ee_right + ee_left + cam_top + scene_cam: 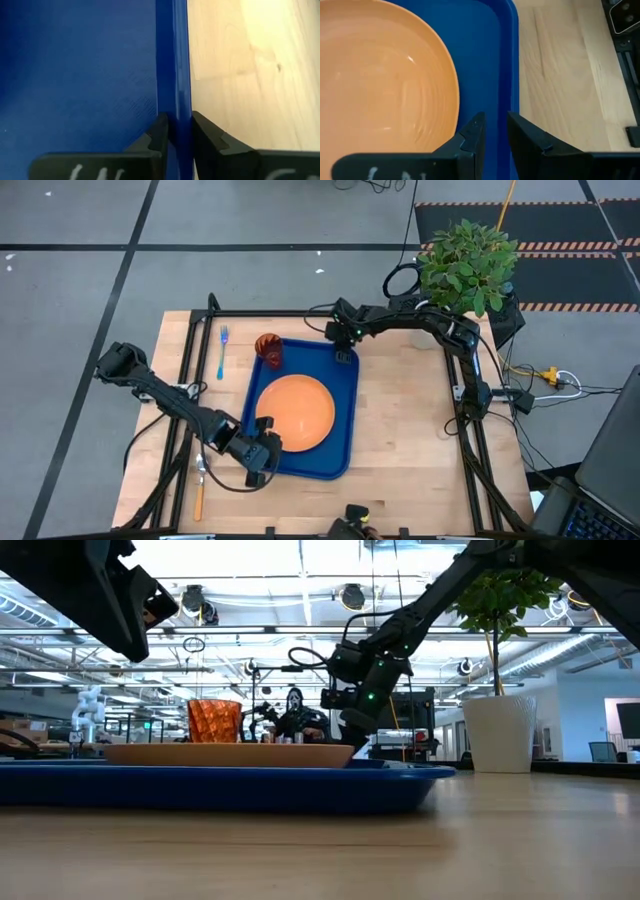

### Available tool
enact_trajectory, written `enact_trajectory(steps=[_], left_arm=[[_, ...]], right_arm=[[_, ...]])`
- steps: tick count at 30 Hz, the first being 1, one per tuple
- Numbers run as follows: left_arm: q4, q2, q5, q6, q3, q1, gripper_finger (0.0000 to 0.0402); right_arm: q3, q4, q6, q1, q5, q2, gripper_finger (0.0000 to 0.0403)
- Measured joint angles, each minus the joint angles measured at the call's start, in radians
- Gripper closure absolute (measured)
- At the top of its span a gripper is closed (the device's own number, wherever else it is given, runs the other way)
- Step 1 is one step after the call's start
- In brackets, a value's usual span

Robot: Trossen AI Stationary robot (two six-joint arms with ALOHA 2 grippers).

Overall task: Pick and place plate/cup/fork/spoon on tray
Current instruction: Adjust the blue tray

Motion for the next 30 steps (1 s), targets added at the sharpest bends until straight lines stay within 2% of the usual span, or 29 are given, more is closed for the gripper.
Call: enact_trajectory(steps=[17,24,30], left_arm=[[-0.002,0.0,-0.032,0.01,0.0,-0.013,0.0321],[-0.003,-0.001,-0.051,0.056,-0.001,-0.026,0.0321],[-0.017,-0.001,-0.053,0.098,-0.001,-0.026,0.0321]], right_arm=[[-0.006,-0.4,0.323,0.004,0.048,0.001,0.0365],[-0.112,-0.366,0.408,0.016,0.066,-0.025,0.0365],[-0.231,-0.3,0.47,0.033,0.068,-0.101,0.0365]])
